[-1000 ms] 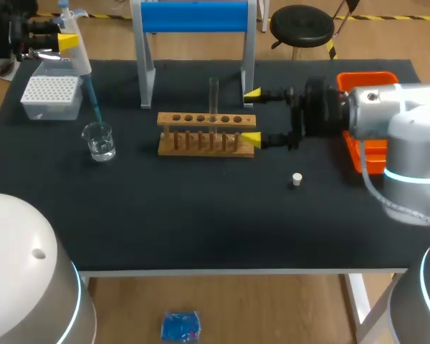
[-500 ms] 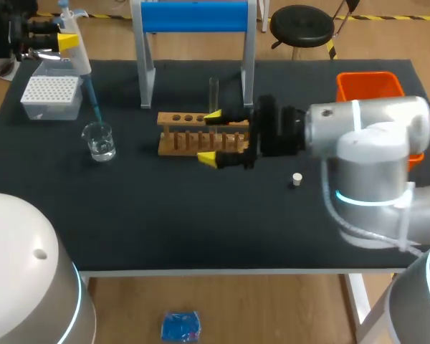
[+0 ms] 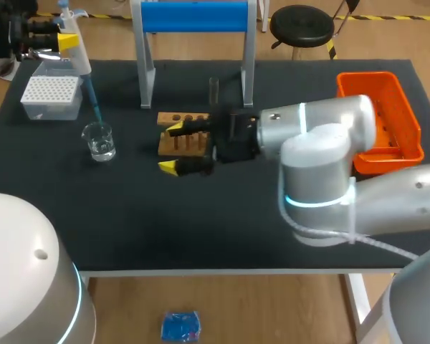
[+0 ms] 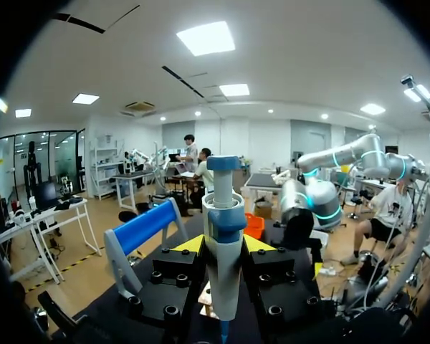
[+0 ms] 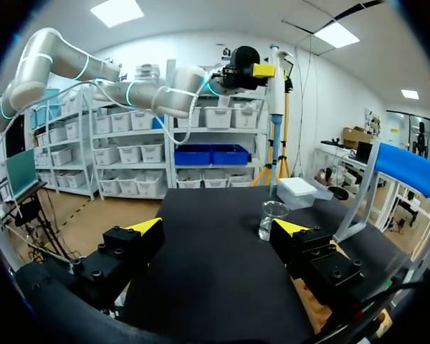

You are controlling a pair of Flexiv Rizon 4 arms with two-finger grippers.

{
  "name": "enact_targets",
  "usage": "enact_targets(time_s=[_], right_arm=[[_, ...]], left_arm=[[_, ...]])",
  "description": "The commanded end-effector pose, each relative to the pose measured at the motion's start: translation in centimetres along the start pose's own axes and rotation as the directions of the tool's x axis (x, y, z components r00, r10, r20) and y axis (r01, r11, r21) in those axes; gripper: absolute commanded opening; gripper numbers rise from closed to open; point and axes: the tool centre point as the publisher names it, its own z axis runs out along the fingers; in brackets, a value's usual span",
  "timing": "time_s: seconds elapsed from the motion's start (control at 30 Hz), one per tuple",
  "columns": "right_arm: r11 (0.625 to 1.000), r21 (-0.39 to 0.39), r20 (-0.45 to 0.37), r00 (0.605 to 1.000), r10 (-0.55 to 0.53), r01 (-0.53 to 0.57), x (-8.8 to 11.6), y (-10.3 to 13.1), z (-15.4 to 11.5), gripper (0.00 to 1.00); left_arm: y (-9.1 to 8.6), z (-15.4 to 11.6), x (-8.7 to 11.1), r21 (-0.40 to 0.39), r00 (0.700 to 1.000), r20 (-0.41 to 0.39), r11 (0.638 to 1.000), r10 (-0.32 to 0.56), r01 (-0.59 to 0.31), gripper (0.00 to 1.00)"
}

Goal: Invert the test tube, pick up the pipette, mount the tip to pipette, aspirate from beaker and dispense into the tube, eject the tip, return the pipette, and cap with the stopper.

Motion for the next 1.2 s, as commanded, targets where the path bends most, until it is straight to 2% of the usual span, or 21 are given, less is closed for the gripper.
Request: enact_targets(time_s=[0.03,0.3,0.73,1.03,1.2], right_arm=[[1.0,0.008,0.035,0.999,-0.005,0.005,0.4,-0.4,6.0,1.0],[0.999,0.029,0.045,0.999,-0.014,0.013,0.1,-1.7,7.1,1.0],[0.999,0.05,0.074,0.997,-0.014,0.01,-1.7,-3.5,7.2,1.0],[0.998,0.058,0.076,0.997,-0.015,0.011,-2.7,-3.9,6.8,1.0],[0.999,0.043,0.068,0.997,-0.036,0.033,-2.7,-3.3,6.6,1.0]], left_arm=[[0.0,0.0,-0.1,0.0,1.0,-0.003,1.0,0.001,-0.001,0.0],[0.0,0.0,-0.1,0.0,1.0,-0.003,1.0,0.001,-0.001,0.0],[0.0,0.0,-0.1,0.0,1.0,-0.003,1.0,0.001,-0.001,0.0],[0.0,0.0,-0.1,0.0,1.0,-0.003,1.0,0.001,-0.001,0.0],[0.0,0.0,-0.1,0.0,1.0,-0.003,1.0,0.001,-0.001,0.0]])
